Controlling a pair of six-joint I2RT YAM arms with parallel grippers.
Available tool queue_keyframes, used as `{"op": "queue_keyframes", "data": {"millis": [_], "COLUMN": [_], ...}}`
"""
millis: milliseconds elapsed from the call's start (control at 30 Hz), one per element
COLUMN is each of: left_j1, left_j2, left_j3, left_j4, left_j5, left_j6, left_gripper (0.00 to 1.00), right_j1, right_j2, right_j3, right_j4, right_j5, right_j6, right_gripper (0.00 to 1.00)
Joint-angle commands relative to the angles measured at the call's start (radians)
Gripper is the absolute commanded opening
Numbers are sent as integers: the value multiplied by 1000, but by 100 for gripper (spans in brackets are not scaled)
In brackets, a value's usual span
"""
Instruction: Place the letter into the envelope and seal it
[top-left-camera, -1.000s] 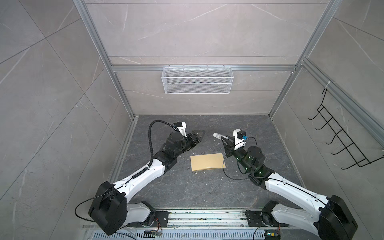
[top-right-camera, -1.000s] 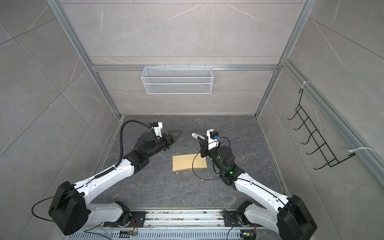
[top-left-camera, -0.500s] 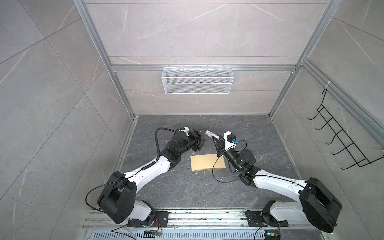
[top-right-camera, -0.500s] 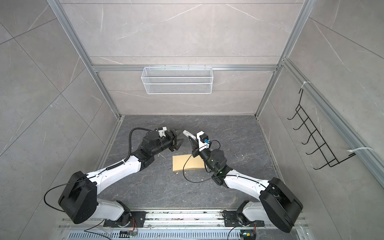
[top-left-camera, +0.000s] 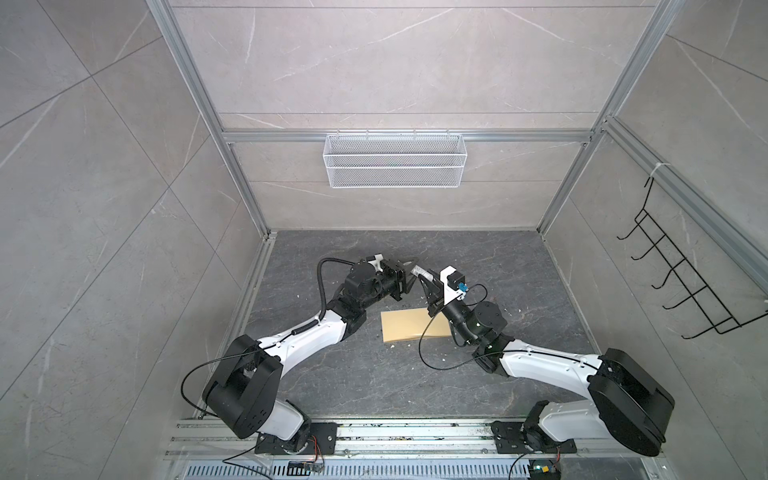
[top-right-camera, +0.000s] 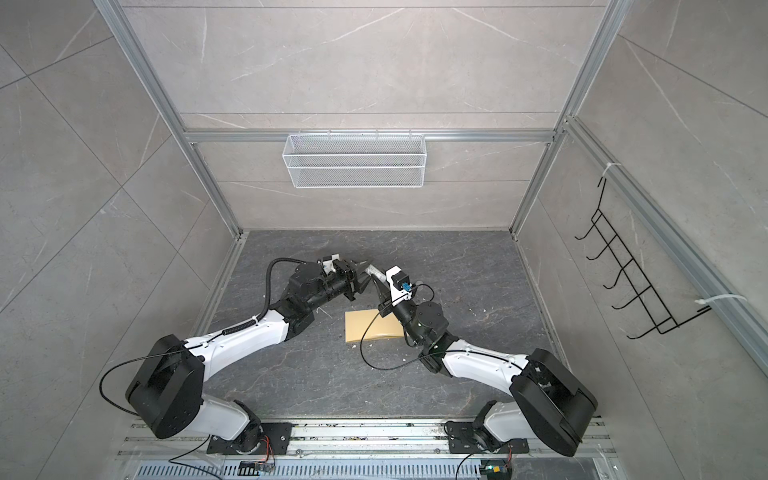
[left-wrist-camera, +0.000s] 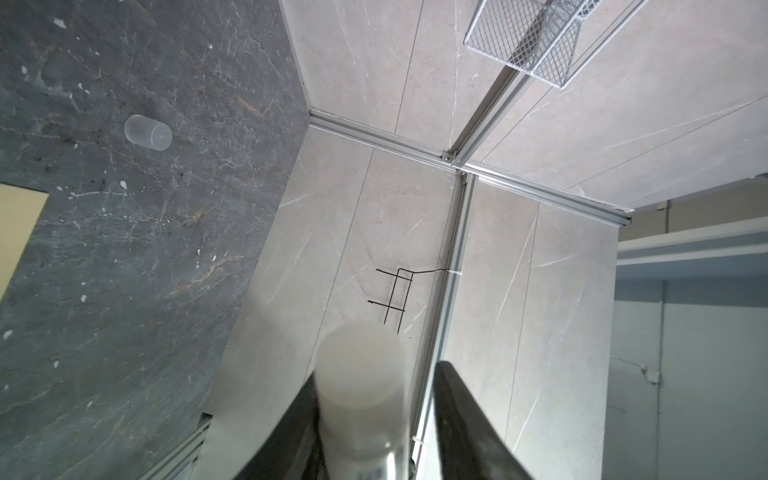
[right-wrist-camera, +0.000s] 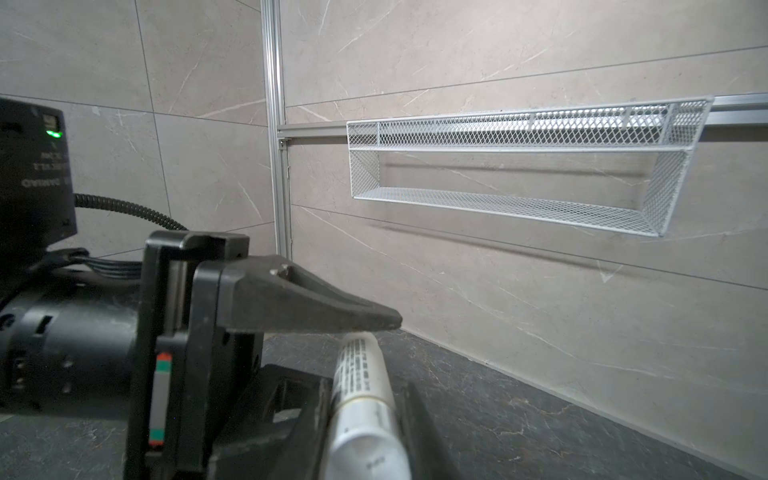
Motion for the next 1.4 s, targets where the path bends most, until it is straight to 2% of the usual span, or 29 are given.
{"op": "queue_keyframes", "data": {"millis": [0,167,233,333,400,433,633,700,800,1000,1100,1167,1267,1367], "left_j1": [-3,-4,-4,-4,-3,-2,-1,-3,-2,-4,-3,-3,-2,-3], "left_j2": [3,0,0,-11,-28,-41,-114,-141,-190,-252,-269,-279,-291,-300], "left_j3": [33,35,38,56,73,84,156,151,99,-39,-80,-99,-111,-118], "left_j4": [73,75,72,13,-77,-139,-588,-662,-674,-560,-517,-512,-524,-540], "left_j5": [21,31,41,50,55,52,-33,-81,-114,-180,-214,-246,-272,-287], "left_j6": [-29,-11,15,112,224,286,763,913,1118,1326,1419,1470,1551,1586], "left_gripper": [31,3,0,0,0,0,0,0,0,0,0,0,0,0], "right_j1": [12,18,17,17,17,18,17,16,17,17,17,18,17,17], "right_j2": [2,-2,-7,-30,-59,-79,-218,-260,-302,-325,-307,-275,-232,-180], "right_j3": [14,16,20,30,47,57,88,103,132,203,261,305,345,358], "right_j4": [40,27,11,-38,-114,-167,-461,-576,-758,-1099,-1287,-1424,-1577,-1664], "right_j5": [10,8,-2,-36,-60,-68,-39,-31,-32,28,146,174,168,105], "right_j6": [-16,-17,-10,22,43,54,120,135,160,302,500,606,801,1008], "right_gripper": [0,0,2,18,28,36,83,99,99,99,99,99,96,94]}}
